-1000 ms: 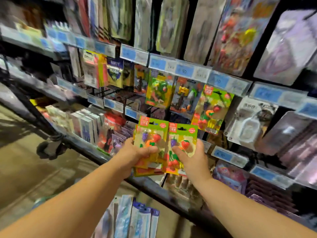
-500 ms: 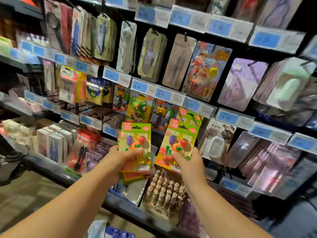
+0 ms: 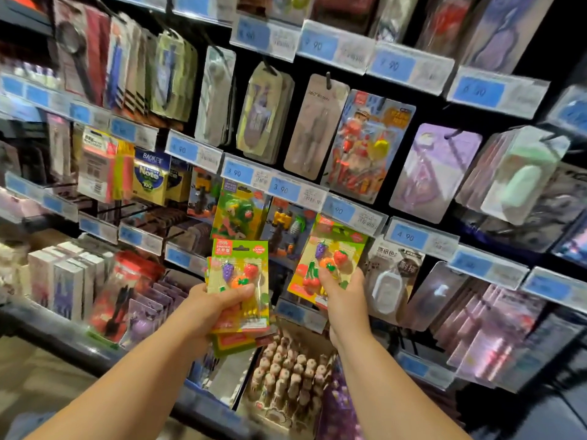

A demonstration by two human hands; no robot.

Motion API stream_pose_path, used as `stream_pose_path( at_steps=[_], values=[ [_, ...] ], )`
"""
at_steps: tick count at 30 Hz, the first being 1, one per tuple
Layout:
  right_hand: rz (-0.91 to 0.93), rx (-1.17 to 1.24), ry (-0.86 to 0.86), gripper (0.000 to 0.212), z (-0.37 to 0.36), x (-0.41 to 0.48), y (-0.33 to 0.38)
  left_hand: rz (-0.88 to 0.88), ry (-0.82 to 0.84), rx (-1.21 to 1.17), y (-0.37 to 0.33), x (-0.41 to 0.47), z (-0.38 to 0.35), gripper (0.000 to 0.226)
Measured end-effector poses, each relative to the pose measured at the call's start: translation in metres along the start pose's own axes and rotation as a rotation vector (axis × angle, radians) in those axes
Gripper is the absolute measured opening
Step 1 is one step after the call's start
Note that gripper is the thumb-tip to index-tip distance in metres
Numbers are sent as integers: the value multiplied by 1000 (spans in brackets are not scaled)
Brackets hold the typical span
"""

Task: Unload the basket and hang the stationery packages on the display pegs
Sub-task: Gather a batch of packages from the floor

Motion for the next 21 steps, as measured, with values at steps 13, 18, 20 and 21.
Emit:
stream_pose_path(
  at_steps=[13, 18, 20, 21],
  values=[
    [119, -113, -122, 60, 11, 7, -1, -7, 50, -2, -1, 14, 0, 62],
    [118, -149, -151, 65, 13, 13, -1, -9, 47, -6, 0, 16, -7, 62],
    [115, -197, -161, 69, 12, 15, 0, -11, 45, -2, 1, 17, -8, 64],
    [108, -226, -162, 73, 12, 16, 1, -13, 45, 2, 1, 18, -8, 65]
  ],
)
Point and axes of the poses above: each hand's wrist, its own x-axis towards the middle knuckle, its own z-axis out of the back of the hand, y = z × x, the point moved 10 cm from there along x, towards the middle knuckle, and after that the axes turned 10 degrees about x, right-handed, at the moved point
